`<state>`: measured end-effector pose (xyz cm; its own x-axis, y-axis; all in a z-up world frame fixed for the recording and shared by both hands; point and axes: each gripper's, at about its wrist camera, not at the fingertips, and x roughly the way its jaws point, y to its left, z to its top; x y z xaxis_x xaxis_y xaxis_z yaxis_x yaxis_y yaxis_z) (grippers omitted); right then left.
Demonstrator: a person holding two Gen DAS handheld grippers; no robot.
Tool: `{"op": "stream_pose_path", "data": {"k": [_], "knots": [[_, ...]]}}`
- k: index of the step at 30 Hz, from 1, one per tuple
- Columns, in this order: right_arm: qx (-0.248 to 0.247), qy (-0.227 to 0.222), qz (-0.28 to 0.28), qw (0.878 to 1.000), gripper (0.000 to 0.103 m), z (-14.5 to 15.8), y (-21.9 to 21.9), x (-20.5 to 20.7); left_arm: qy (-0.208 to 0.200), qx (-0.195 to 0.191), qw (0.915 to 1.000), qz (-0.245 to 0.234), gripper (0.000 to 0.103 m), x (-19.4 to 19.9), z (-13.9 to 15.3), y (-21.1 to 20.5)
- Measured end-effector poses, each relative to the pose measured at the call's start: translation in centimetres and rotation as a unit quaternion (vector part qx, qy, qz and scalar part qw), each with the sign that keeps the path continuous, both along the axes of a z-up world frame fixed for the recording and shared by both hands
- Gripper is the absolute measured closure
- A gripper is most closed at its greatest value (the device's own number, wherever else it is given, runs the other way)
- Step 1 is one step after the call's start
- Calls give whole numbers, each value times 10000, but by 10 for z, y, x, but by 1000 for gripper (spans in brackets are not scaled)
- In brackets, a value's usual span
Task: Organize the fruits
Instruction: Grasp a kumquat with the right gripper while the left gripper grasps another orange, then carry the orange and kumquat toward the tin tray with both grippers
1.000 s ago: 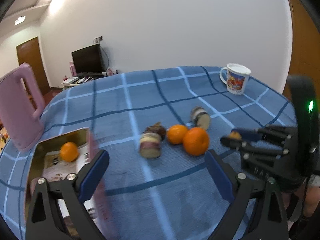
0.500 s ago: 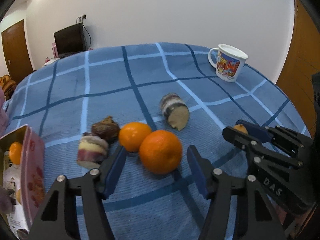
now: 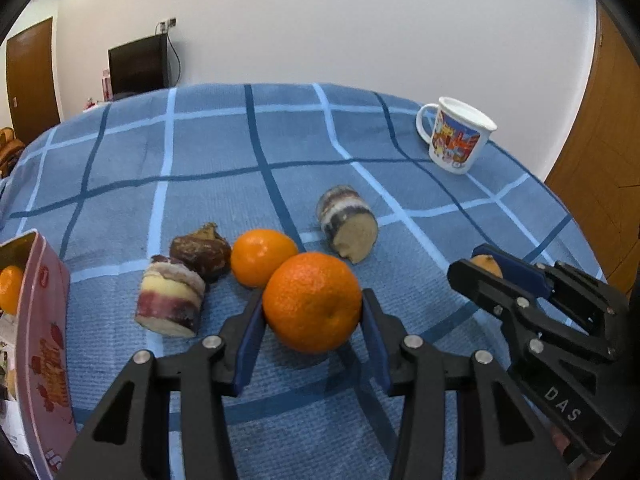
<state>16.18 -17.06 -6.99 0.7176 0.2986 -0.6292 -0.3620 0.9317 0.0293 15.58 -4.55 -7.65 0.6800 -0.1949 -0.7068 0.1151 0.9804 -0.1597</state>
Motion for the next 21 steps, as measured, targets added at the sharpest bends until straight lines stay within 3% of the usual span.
{"op": "stream_pose_path", "data": {"k": [21], "knots": [[286, -318, 138, 9990, 75, 8, -6, -11, -757, 460, 9960, -60, 55, -23, 18, -11]]}}
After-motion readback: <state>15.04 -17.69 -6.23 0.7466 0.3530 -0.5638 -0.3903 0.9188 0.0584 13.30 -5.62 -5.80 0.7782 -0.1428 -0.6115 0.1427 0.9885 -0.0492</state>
